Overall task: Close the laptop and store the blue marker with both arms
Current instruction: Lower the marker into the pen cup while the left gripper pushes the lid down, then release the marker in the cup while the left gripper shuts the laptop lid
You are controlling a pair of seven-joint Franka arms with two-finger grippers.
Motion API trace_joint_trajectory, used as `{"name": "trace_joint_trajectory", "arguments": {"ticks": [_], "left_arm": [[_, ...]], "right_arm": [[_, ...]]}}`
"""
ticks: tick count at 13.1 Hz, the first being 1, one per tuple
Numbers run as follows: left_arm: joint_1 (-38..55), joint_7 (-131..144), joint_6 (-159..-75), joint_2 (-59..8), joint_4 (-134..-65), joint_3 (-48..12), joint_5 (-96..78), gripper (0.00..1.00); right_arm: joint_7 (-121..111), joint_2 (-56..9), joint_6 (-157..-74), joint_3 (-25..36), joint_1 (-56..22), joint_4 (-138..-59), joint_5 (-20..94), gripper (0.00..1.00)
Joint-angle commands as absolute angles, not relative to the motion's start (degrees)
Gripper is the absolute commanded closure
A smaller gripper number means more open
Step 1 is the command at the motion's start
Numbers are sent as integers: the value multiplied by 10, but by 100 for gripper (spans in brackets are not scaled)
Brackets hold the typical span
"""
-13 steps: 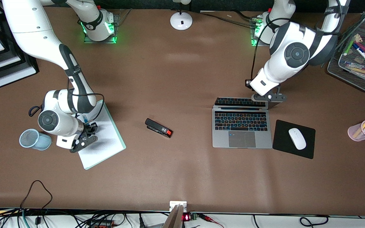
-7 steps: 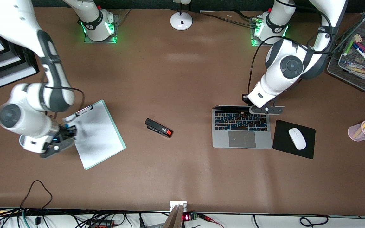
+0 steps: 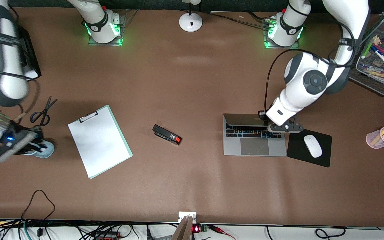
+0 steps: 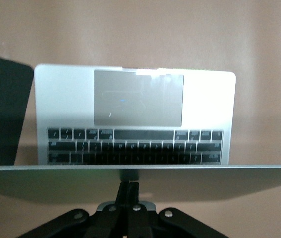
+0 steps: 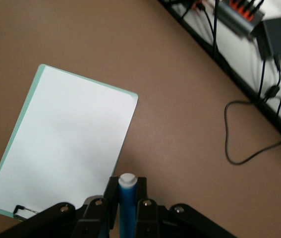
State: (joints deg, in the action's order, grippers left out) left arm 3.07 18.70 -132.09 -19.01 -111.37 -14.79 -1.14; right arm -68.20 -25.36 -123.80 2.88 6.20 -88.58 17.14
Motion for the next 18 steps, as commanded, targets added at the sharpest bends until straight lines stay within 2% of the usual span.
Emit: {"name": "trace_joint_trajectory", "arguments": {"ticks": [1,3,9,11,18], "left_arm": [[30,187,-1334,-245,-1061,-149,1,100],[31,186,-1334,-257,-1041,-146,9,100],[39,190,-1352,-365,-948,-144,54,100],[39,187,-1360,-392,-926,-144,57,100],[39,189,-1443,-464,-912,-143,81,100]], "right_arm": [[-812,-254,-1223,22,104,-875,247,100],[-897,-258,-1224,22,128,-875,305,100],[-1107,-315,-1194,23,187,-873,498,100],[-1143,-336,-1181,22,199,-859,525,100],[-1222,-375,-1136,22,228,-851,582,98]]}}
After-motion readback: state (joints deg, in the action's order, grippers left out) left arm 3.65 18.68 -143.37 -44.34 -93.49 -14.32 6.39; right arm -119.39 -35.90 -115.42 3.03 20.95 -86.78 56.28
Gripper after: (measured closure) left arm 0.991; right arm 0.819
